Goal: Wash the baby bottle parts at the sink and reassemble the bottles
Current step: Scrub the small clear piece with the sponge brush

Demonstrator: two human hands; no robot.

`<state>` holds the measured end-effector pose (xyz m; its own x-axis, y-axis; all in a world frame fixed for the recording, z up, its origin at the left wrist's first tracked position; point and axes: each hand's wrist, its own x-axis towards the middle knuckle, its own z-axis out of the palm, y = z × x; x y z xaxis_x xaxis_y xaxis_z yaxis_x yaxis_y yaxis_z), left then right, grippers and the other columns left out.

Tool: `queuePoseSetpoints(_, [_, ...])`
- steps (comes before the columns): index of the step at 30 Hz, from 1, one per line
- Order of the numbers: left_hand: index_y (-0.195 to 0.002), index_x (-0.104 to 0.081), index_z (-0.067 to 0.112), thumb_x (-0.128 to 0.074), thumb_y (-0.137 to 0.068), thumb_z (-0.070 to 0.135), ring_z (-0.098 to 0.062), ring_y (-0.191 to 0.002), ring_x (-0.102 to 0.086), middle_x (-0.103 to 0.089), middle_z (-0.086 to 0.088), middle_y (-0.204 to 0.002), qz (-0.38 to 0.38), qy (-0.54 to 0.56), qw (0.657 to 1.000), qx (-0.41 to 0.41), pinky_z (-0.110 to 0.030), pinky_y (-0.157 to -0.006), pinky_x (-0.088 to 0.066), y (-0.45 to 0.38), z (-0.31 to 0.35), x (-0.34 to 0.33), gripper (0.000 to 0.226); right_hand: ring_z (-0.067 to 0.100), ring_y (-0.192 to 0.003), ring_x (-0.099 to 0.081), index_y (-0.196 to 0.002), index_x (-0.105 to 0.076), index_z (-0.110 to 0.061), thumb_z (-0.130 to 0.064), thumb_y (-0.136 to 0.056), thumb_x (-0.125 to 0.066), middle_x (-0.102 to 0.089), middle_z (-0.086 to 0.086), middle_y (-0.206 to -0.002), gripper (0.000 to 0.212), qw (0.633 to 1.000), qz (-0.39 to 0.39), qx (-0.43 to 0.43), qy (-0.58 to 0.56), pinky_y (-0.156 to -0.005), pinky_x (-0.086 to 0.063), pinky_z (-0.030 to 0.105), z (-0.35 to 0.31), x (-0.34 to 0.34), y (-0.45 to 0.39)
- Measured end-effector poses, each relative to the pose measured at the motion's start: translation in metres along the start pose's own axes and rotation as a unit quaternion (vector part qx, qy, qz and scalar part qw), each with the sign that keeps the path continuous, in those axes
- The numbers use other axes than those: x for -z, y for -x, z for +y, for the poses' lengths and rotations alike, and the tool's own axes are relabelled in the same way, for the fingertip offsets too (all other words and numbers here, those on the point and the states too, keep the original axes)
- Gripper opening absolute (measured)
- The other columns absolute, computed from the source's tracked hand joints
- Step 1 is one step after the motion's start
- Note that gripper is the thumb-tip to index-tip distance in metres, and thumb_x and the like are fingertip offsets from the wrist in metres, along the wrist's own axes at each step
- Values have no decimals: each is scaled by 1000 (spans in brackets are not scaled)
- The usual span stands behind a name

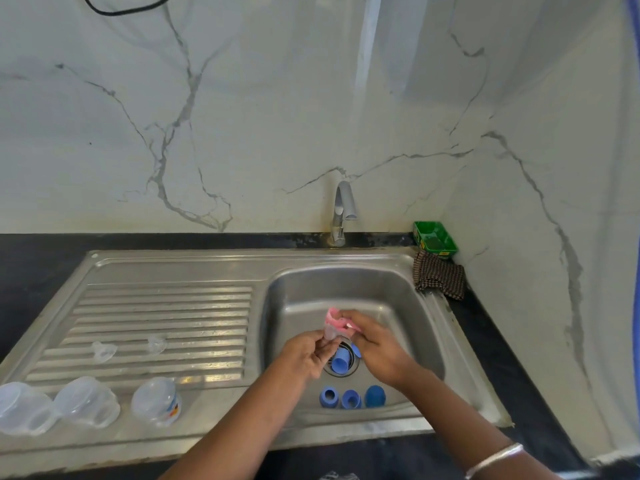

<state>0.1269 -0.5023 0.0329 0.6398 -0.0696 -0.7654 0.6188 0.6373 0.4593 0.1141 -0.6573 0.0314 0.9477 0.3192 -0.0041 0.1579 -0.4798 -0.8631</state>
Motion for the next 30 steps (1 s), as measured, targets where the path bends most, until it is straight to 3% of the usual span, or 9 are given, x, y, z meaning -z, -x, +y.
queuePoseSetpoints(2, [-84, -60, -15, -58, -93, -9, -30, -71, -66, -66, -25, -77, 1, 18, 1000, 9, -37, -93, -55, 1, 3, 0, 11, -5, -125, -53, -126, -62, -42, -8, -102, -47, -60, -20, -133, 44, 999, -7, -14, -43, -106, -42, 17, 3, -3, 4])
queuePoseSetpoints(5, [-82, -61, -14, -59, -92, -9, -26, -50, -69, -68, -22, -62, 4, 10, 1000, 10, -32, -65, -60, -1, -1, 2, 11, -2, -126, -54, -131, -62, -28, -9, -103, -50, -60, -15, -135, 36, 998, 6, -30, -55, -108, -43, 22, 9, -6, 9])
queuePoseSetpoints(9, [-83, -60, -15, -58, -95, -6, -27, -45, -68, -67, -24, -59, 12, -5, 1000, 18, -31, -55, -57, -7, -1, 10, 16, 2, -130, -52, -130, -62, -25, -5, -102, -48, -59, -14, -138, 37, 994, -3, -51, -94, -113, -40, 27, 13, 1, 9])
queuePoseSetpoints(14, [-80, -65, -6, -62, -93, -1, -24, -60, -70, -71, -16, -66, 7, -100, 995, -20, -27, -59, -59, -6, -7, 7, 14, 4, -129, -54, -131, -61, -26, -1, -102, -45, -64, -11, -133, 42, 996, -8, -42, -78, -114, -39, 33, 5, 8, -8])
queuePoseSetpoints(19, [-86, -64, -8, -63, -93, -2, -22, -57, -69, -70, -17, -66, 3, -74, 997, -12, -28, -62, -59, -5, -1, 4, 10, 8, -117, -58, -135, -58, -38, -21, -103, -51, -63, -4, -125, 37, 998, -10, -13, 65, -104, -47, 38, 14, -1, -5])
queuePoseSetpoints(23, [-89, -62, -11, -60, -96, -1, -29, -75, -67, -68, -21, -79, 0, -39, 999, 11, -39, -85, -57, -3, -3, 4, 12, 9, -118, -57, -135, -56, -34, -16, -103, -50, -62, -3, -127, 37, 997, 31, -11, 66, -103, -47, 40, 21, -2, 5])
queuePoseSetpoints(26, [-89, -63, -10, -62, -94, 0, -28, -73, -68, -69, -22, -79, 2, -25, 1000, 12, -36, -74, -62, -4, 0, 4, 12, 9, -122, -55, -139, -56, -31, -16, -103, -51, -61, -2, -130, 39, 997, 30, -18, 75, -107, -45, 35, 19, 0, 6])
queuePoseSetpoints(30, [-84, -63, -9, -61, -94, -2, -24, -59, -69, -68, -17, -60, -5, 3, 1000, 8, -31, -60, -59, -8, 3, 2, 13, 9, -115, -59, -137, -57, -29, -18, -100, -57, -63, -1, -126, 39, 995, 46, -12, 86, -102, -47, 32, 12, -7, 10])
